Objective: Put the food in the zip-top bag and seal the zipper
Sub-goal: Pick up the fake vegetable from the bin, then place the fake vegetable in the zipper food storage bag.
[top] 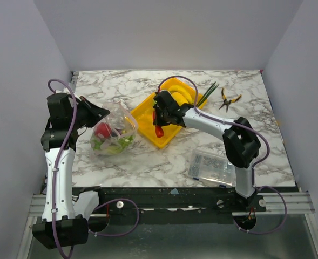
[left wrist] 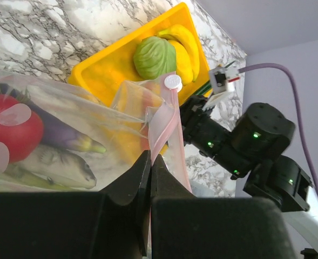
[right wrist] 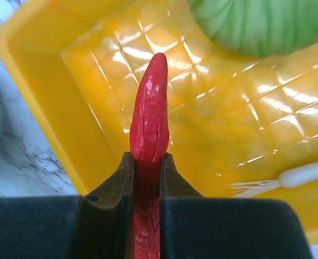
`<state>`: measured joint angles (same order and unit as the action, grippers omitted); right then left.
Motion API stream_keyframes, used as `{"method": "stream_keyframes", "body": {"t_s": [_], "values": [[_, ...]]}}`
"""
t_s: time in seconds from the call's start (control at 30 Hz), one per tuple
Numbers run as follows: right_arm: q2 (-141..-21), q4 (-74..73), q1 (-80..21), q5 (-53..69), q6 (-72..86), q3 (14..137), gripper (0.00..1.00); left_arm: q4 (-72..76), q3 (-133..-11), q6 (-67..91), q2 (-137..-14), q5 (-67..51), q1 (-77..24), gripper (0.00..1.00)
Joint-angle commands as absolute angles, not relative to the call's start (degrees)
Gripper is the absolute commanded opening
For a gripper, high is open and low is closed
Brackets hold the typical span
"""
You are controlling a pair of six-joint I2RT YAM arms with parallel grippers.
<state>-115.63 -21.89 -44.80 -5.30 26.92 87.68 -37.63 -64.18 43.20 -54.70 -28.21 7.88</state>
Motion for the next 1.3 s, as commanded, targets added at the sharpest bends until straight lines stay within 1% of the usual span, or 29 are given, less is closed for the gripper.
{"method": "stream_keyframes", "body": {"t_s": [0.0, 0.17, 0.4, 0.6, 0.7, 0.83, 0.97, 1.07, 1.17, 1.27], "values": [[-109.26, -19.72, -44.78, -11.85, 27.10, 86.42, 0.00, -36.90, -64.64, 43.55, -55.20, -30.97, 8.07, 0.00], [-101.62, -13.27, -44.75, -13.63, 30.70, 78.91, 0.00, -36.90, -63.16, 43.70, -53.15, -31.12, 8.02, 0.00], [-91.41, -5.60, -44.82, -14.52, 30.64, 73.32, 0.00, -37.88, -63.81, 42.98, -52.82, -31.16, 7.93, 0.00], [-79.84, 3.18, -44.78, -14.43, 30.77, 64.66, 0.00, -37.90, -63.64, 42.39, -52.49, -32.41, 7.96, 0.00], [-76.87, 4.26, -44.76, -13.05, 32.57, 64.41, 0.00, -37.12, -62.17, 42.89, -51.34, -32.77, 7.88, 0.00], [-74.49, 7.15, -44.78, -6.65, 35.57, 65.22, 0.00, -36.37, -60.68, 44.22, -50.86, -34.44, 7.73, 0.00], [-72.50, 21.73, -44.83, 5.24, 42.47, 60.52, 0.00, -37.41, -60.73, 43.52, -50.69, -34.02, 7.68, 0.00], [-75.36, 32.04, -45.98, 11.94, 47.90, 59.22, 0.00, -38.13, -61.29, 43.26, -50.69, -34.53, 7.66, 0.00], [-79.30, 33.64, -50.83, 11.84, 46.54, 62.54, 0.00, -38.68, -62.12, 43.22, -50.90, -34.54, 7.61, 0.00], [-82.01, 33.48, -56.69, 5.90, 40.54, 64.84, 0.00, -38.61, -62.64, 43.47, -50.96, -35.11, 7.58, 0.00]]}}
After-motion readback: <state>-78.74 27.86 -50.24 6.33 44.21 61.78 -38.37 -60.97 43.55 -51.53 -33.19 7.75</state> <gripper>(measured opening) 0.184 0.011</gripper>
